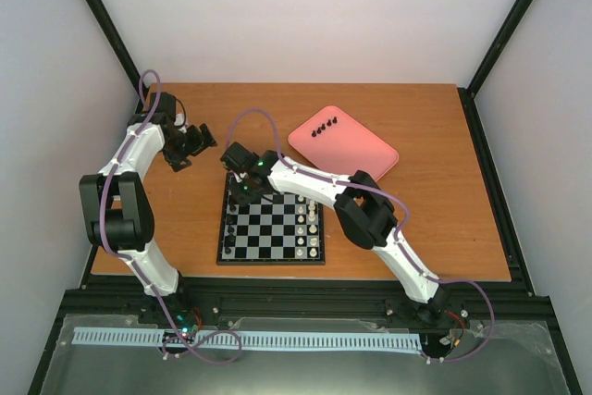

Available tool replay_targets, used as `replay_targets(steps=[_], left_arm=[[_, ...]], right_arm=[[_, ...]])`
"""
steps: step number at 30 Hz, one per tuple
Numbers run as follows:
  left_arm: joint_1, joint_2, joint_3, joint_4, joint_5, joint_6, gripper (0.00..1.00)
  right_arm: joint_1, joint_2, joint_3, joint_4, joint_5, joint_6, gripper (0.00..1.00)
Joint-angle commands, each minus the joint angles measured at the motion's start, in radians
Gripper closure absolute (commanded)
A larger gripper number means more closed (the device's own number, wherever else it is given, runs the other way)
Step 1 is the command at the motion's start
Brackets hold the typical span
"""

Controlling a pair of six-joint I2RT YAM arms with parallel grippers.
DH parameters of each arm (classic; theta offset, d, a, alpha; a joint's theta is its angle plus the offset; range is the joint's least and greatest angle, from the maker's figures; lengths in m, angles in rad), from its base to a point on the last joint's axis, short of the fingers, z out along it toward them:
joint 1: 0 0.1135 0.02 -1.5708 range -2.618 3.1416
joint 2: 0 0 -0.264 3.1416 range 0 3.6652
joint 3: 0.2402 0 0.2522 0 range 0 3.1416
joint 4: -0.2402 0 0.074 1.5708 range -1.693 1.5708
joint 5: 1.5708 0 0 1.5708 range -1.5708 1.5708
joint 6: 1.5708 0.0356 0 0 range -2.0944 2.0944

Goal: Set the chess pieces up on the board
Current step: Place the chess piece on the chessboard.

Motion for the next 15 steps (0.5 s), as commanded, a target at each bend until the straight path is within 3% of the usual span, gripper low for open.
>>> replay_targets(steps=[1, 15], left_arm=[[0.009, 0.013, 0.029, 0.005, -0.003, 0.025, 0.0], [0.009, -0.005, 0.021, 0.003, -0.005, 0.026, 0.0]], right_arm=[[-0.005, -0.006, 0.002, -0.004, -0.009, -0.01, 0.84], [-0.002, -0.052, -0.001, -0.015, 0.006, -0.005, 0.7]])
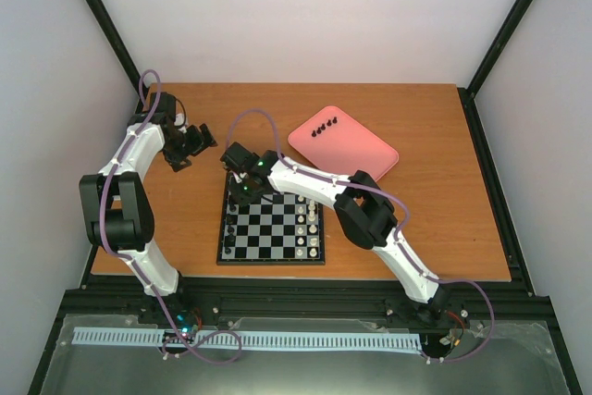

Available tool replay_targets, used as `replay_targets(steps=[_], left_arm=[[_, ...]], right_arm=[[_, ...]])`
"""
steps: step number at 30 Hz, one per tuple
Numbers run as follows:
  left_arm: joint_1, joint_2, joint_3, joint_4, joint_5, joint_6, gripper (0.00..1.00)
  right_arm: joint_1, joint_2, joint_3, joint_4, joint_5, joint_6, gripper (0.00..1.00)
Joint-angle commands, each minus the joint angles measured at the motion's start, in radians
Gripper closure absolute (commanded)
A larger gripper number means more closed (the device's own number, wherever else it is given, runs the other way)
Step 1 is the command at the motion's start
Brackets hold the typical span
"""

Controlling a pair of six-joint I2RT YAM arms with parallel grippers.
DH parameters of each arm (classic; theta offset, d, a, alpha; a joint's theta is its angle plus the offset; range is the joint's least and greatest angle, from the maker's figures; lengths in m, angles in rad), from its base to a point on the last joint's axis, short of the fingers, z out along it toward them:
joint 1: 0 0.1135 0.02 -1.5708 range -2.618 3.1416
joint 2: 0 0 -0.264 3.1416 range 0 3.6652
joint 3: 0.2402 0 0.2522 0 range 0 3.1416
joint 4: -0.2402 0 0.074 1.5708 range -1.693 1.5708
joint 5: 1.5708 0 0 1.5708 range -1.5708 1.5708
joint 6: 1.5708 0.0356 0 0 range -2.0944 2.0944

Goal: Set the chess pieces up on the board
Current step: Place the chess piece on the chessboard, then pick up the chess piece from the storage box.

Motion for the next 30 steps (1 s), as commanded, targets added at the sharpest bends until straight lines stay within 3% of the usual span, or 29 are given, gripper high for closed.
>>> replay_targets(steps=[1, 10, 14, 20, 30], left_arm=[[0.008, -0.004, 0.02, 0.004, -0.005, 0.025, 0.0], [0.009, 0.003, 0.032, 0.004, -0.005, 0.023, 0.0], [0.009, 0.009, 0.036, 0.003, -0.004, 0.023, 0.0], [0.009, 0.009, 0.049, -0.003, -0.007, 0.022, 0.0], [0.009, -0.013, 0.021, -0.007, 0.0, 0.023, 0.0]], right_arm=[[-0.002, -0.057, 0.001, -0.017, 0.027, 0.0, 0.7], [-0.003, -0.133, 0.017, -0.055, 0.109, -0.008, 0.57], [-0.016, -0.167, 0.052, -0.078, 0.139, -0.007, 0.44], [-0.141, -0.161, 0.08, -0.101, 0.181, 0.022, 0.42], [-0.391, 0.014, 0.211, -0.105, 0.276, 0.022, 0.44]])
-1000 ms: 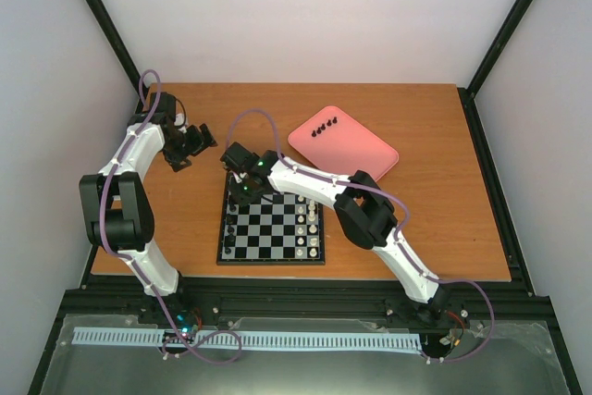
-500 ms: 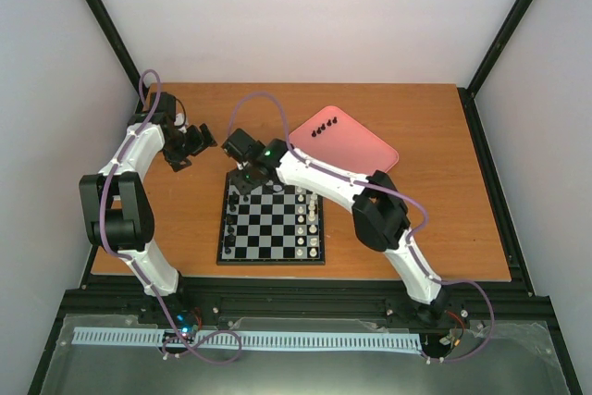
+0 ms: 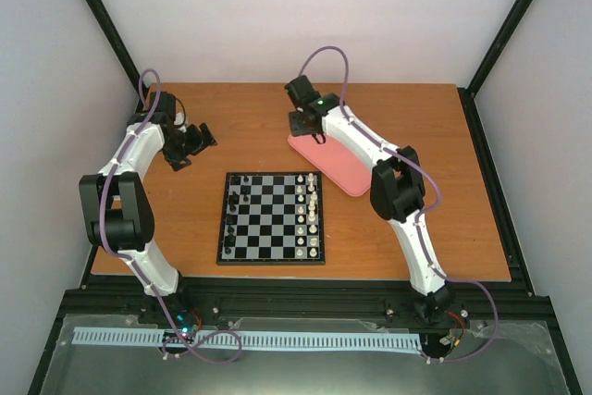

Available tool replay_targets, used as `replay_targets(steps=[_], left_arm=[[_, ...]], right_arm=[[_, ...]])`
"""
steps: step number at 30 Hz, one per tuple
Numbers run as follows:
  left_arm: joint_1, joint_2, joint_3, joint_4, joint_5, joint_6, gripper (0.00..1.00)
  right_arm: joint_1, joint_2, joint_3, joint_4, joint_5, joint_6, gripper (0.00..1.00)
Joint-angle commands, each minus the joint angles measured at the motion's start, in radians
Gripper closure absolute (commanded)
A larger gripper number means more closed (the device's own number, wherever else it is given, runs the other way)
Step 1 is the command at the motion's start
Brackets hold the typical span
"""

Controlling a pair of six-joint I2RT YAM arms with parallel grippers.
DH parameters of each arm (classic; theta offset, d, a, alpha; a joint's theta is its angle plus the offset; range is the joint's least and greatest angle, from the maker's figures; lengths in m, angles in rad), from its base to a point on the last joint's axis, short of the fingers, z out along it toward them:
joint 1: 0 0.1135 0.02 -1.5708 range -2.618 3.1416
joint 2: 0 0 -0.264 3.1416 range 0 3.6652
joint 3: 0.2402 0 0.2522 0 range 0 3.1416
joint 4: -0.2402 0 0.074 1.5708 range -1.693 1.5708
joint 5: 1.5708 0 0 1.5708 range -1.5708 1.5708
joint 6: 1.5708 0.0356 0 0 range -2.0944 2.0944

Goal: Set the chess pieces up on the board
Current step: Pick up the chess piece from the storage box.

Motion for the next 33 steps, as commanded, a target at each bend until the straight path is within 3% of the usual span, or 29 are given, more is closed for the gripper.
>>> replay_targets(steps=[1, 9, 33], left_arm=[[0.009, -0.015, 0.012, -0.005, 0.0, 0.023, 0.0], [0.009, -0.006, 0.012, -0.007, 0.002, 0.025, 0.0], [0.009, 0.014, 0.009, -0.009, -0.007, 0.029, 0.0]], right_arm=[[-0.061, 0.087, 0.061, -0.006, 0.044, 0.006, 0.45], [-0.113, 0.219, 0.204, -0.001, 0.009, -0.036, 0.49], [-0.136, 0.313, 0.253, 0.0, -0.05, -0.037, 0.59]])
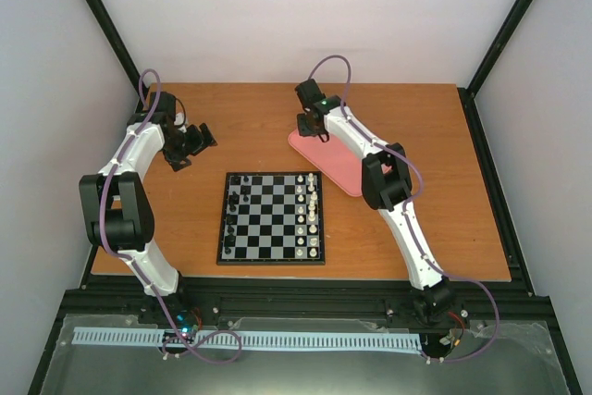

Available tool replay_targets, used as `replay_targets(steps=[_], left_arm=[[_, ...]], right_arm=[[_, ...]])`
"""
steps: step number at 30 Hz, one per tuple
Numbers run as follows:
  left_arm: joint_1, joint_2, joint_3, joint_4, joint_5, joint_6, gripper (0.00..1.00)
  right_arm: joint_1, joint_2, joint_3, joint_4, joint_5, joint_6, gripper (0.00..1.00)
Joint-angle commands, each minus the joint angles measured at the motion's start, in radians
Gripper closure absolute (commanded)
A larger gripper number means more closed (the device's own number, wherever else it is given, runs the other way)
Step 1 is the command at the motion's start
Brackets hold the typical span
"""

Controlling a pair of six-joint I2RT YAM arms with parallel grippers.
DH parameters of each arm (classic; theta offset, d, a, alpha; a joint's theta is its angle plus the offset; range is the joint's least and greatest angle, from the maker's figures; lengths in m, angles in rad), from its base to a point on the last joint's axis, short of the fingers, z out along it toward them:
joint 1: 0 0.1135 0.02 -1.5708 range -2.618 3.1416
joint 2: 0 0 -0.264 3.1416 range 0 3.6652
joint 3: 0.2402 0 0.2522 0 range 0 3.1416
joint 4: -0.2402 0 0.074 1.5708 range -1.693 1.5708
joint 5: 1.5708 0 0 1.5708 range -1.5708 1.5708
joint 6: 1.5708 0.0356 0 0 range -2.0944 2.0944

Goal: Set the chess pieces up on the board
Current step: Pick up the chess piece from the storage box.

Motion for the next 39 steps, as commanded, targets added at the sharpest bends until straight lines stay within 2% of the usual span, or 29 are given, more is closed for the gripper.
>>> replay_targets(steps=[1, 25, 29, 34, 39], left_arm=[[0.009, 0.013, 0.009, -0.006, -0.007, 0.028, 0.0], [0.009, 0.011, 0.006, -0.008, -0.007, 0.03, 0.0], [0.008, 0.01, 0.003, -0.008, -0.004, 0.029, 0.0], [0.009, 0.007, 0.002, -0.006, -0.004, 0.03, 0.0], [0.008, 0.007, 0.006, -0.006, -0.005, 0.031, 0.0]], right_arm=[[-0.012, 0.029, 0.034, -0.005, -0.001, -0.006, 0.59], [-0.024, 0.056, 0.062, -0.005, -0.003, 0.003, 0.85], [-0.024, 0.052, 0.061, -0.01, -0.006, 0.0, 0.97], [-0.022, 0.021, 0.05, -0.012, -0.01, -0.017, 0.97], [0.005, -0.121, -0.059, 0.014, -0.011, -0.052, 0.97]])
